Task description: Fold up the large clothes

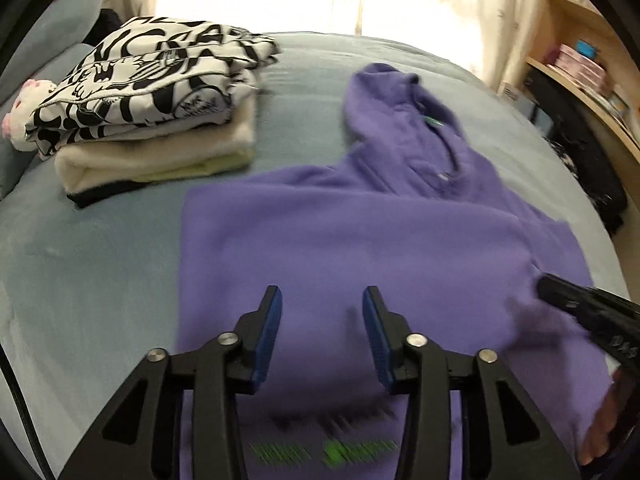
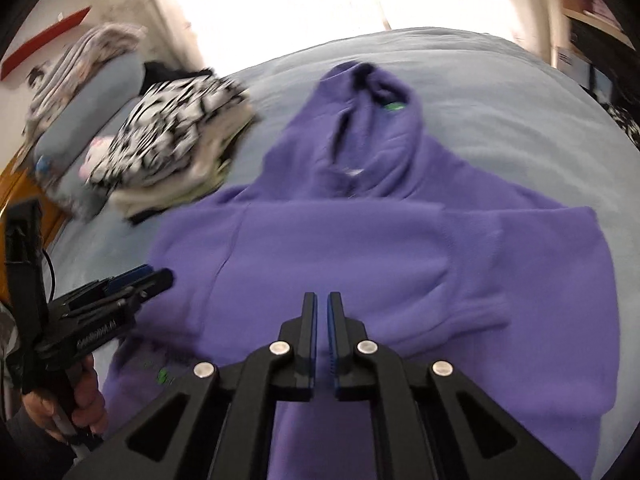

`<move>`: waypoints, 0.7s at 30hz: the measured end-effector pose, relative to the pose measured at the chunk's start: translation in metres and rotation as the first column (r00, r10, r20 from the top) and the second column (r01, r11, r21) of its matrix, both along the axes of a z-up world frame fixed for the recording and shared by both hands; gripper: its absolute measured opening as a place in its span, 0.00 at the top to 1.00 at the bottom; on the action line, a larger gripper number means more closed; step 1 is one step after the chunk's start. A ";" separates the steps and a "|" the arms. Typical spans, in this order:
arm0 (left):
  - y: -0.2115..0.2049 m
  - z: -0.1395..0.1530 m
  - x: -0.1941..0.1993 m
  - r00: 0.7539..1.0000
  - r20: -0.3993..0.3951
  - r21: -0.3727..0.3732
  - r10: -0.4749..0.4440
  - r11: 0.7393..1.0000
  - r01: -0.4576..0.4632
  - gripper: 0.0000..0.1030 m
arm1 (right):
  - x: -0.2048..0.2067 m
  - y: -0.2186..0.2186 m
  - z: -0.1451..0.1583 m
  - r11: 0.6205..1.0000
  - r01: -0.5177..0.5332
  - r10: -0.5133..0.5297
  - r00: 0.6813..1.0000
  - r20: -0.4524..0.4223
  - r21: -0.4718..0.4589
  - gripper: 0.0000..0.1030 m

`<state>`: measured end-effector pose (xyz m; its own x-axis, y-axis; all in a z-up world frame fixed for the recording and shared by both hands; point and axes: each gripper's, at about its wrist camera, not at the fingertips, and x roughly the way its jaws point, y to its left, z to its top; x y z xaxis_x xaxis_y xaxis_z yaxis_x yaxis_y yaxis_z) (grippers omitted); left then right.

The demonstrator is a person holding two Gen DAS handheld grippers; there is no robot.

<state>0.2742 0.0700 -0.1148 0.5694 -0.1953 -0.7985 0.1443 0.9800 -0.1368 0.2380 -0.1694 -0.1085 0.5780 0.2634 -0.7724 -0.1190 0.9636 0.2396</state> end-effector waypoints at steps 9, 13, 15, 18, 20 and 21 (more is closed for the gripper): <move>0.019 -0.034 -0.025 0.994 -0.084 0.034 0.066 0.997 -0.063 0.53 | -0.006 -0.037 -0.035 0.992 0.114 -0.119 0.989 -0.083 -0.057 0.94; 0.024 -0.026 -0.033 0.995 -0.074 0.046 0.068 0.997 -0.065 0.53 | -0.022 -0.085 -0.033 0.974 0.221 -0.224 0.969 -0.105 -0.040 0.94; 0.024 -0.023 -0.037 0.995 -0.070 0.056 0.069 0.996 -0.066 0.53 | -0.036 -0.102 -0.033 0.968 0.247 -0.242 0.962 -0.129 0.029 0.94; 0.022 -0.017 -0.047 0.995 -0.059 0.080 0.077 0.994 -0.072 0.52 | -0.053 -0.106 -0.025 0.965 0.263 -0.263 0.959 -0.103 -0.020 0.94; 0.022 -0.012 -0.053 0.996 -0.053 0.083 0.072 0.994 -0.068 0.53 | -0.062 -0.106 -0.021 0.965 0.262 -0.263 0.960 -0.098 -0.020 0.94; 0.022 -0.009 -0.056 0.996 -0.049 0.084 0.073 0.994 -0.068 0.53 | -0.066 -0.105 -0.019 0.966 0.260 -0.260 0.961 -0.097 -0.014 0.94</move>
<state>0.2178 0.0921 -0.1242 0.5365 -0.0891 -0.8392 0.0693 0.9957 -0.0614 0.1717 -0.2745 -0.1277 0.5486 0.1130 -0.8285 0.1594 0.9585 0.2362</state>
